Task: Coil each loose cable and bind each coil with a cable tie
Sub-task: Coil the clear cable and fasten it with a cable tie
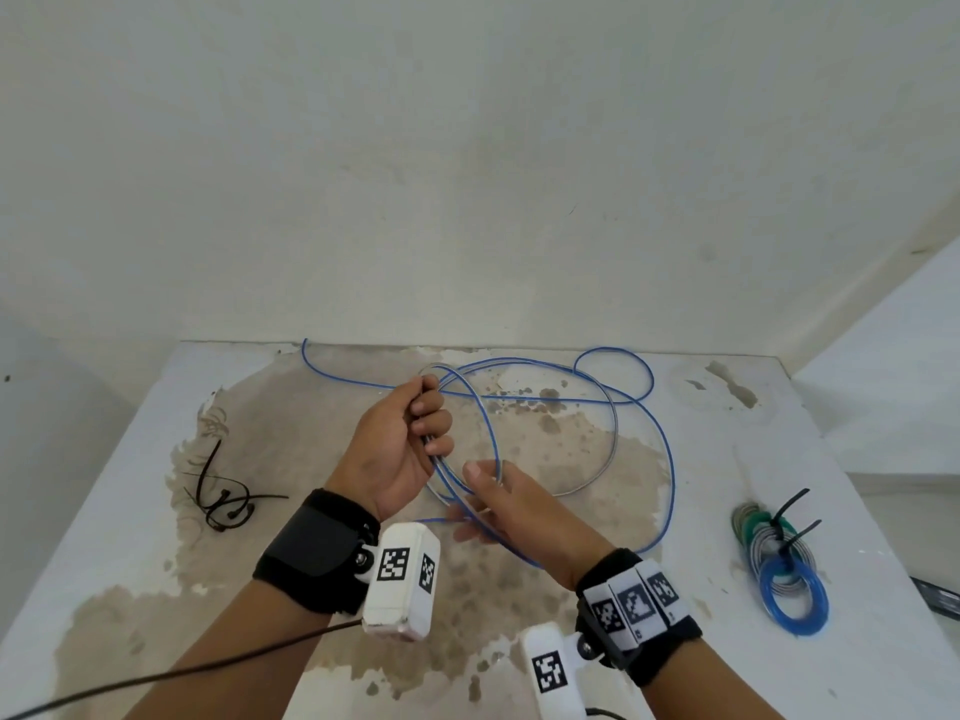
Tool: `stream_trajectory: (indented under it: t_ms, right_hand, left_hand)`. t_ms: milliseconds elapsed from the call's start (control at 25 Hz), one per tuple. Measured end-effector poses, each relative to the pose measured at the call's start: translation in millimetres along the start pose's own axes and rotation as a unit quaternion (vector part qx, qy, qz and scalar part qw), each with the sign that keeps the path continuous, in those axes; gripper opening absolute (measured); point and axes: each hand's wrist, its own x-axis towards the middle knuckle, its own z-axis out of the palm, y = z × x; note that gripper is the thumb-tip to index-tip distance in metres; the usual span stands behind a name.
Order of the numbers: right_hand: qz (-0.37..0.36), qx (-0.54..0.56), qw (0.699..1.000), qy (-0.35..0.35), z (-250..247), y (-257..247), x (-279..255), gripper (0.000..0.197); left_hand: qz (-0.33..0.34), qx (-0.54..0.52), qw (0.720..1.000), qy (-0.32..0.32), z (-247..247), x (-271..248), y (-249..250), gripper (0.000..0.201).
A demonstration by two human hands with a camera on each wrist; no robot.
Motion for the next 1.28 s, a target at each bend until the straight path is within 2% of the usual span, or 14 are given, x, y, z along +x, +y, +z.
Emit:
stream_trajectory:
  t_ms: [120,360,440,520,640,720,760,840,920,1040,1120,1160,1240,1280]
  right_hand:
    - [-0.001,0.051,0.998,-0.037,-0.9,-1.7,-5.5,0.048]
    - [-0.102,-0.113,0.987,-0.051,-8.7,9.1,-3.5,0.043]
    - [-0.085,-0.151,0.981,-0.081,-13.8,16.1,-6.4,0.040]
    - [-0.031,-0.212,0.969,-0.125,-25.5,25.2,-6.4,0.042]
    - [0.012,-0.274,0.947,-0.164,-38.3,27.0,-4.4,0.057]
    - [-0.004,-0.175,0.978,-0.111,-36.3,17.4,0.3,0.060]
    - [-0.013,-0.069,0.996,-0.058,-32.4,10.0,4.4,0.053]
    - [-0.047,0.150,0.987,0.035,-24.9,-9.4,11.1,0.038]
    - [-0.115,0.170,0.973,0.104,-21.7,-23.1,17.5,0.028]
    - [-0.171,0.085,0.968,0.162,-20.8,-29.9,21.6,0.027]
    - [-0.172,0.094,0.968,0.159,-19.5,-32.6,21.6,0.027]
    - [-0.157,0.144,0.967,0.136,-17.4,-34.1,20.2,0.027]
    - [-0.081,0.185,0.977,0.073,-9.0,-32.8,17.8,0.034]
    - [-0.036,0.121,0.991,0.037,-3.9,-29.2,14.9,0.037]
  left_hand:
    - [0.004,-0.026,1.000,-0.008,-3.9,2.9,5.3,0.021]
    - [0.009,-0.049,0.999,-0.001,-8.2,8.8,16.6,0.022]
    - [0.008,-0.040,0.999,0.008,-11.5,9.0,21.9,0.022]
    - [-0.002,-0.021,1.000,0.013,-16.0,8.7,23.2,0.023]
    - [-0.034,-0.007,0.999,0.003,-17.5,3.5,16.5,0.014]
    - [-0.053,-0.003,0.999,-0.011,-14.5,0.3,10.5,0.010]
    - [-0.058,0.006,0.998,-0.015,-13.4,-0.5,8.2,0.010]
    - [-0.060,0.047,0.997,-0.013,-12.0,-0.5,4.3,0.013]
    - [-0.053,0.107,0.993,0.003,-9.7,-0.3,1.2,0.018]
    - [-0.037,0.160,0.986,0.019,-3.5,-3.0,-3.6,0.021]
    - [-0.024,0.162,0.986,0.017,-0.5,-5.4,-3.4,0.024]
    - [-0.015,0.147,0.989,0.013,0.6,-5.3,-3.0,0.024]
    - [0.006,0.080,0.997,0.002,0.8,-2.6,-0.2,0.023]
    - [0.016,0.046,0.999,0.000,1.0,-0.5,1.5,0.023]
